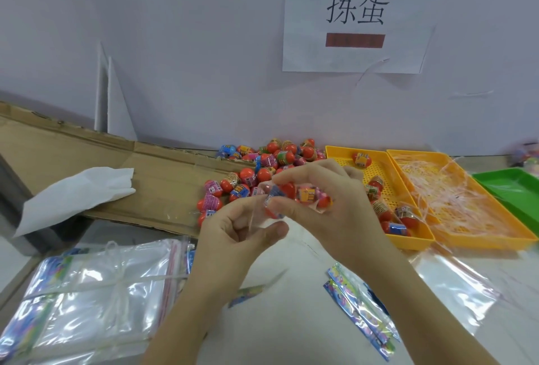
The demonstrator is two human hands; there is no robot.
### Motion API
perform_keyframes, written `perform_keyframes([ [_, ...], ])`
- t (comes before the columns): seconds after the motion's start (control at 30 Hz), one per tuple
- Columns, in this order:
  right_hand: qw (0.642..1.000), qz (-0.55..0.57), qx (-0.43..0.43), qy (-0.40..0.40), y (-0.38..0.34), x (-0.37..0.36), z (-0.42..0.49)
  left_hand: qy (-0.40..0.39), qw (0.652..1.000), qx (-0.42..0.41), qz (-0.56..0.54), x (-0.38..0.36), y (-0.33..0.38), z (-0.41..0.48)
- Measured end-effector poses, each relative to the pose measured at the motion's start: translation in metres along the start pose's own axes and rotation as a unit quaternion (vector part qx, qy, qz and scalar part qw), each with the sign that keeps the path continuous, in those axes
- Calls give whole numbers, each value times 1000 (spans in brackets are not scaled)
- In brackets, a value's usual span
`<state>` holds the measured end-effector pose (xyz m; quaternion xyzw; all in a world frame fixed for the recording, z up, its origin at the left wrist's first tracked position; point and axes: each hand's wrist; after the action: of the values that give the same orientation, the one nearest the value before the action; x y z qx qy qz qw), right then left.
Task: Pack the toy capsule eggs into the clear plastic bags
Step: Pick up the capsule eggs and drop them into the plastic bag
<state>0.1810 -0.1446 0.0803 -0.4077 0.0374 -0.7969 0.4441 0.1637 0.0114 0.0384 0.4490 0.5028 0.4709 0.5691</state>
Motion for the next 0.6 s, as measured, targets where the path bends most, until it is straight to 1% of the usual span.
perform_keyframes([
  [0.1, 1000, -10, 1, 2, -1, -3, 0, 3, 1000, -7, 7, 0, 0, -1],
  [0.2, 1000, -7, 2, -6, -1, -5, 0, -2, 1000, -22, -18, -2, 2, -3],
  [0.3, 998, 23, -27, -56, 0, -7, -1, 9, 998, -21, -52, -3, 4, -2],
  [0.47, 988, 51, -50, -134, 1, -6, -4, 30, 998, -19, -51, 2, 5, 0],
  [0.5, 987, 70, -58, -131, 1, -8, -5, 35, 998, -20, -52, 2, 4, 0],
  [0.57, 981, 148, -96, -76, 2, -11, -5, 43, 997, -17, -68, 0, 4, 0],
  [0.6, 971, 198, -125, -55, 3, -12, -4, 46, 996, -16, -71, 0, 4, 0],
])
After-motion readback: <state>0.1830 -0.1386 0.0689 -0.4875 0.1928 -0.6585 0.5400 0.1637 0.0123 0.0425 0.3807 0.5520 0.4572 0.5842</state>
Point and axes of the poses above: each hand's wrist, its own z-axis towards the middle knuckle, its own x-axis out of the back of the hand, y = z × x, and after that the axes turned 5 degrees about x, right-handed
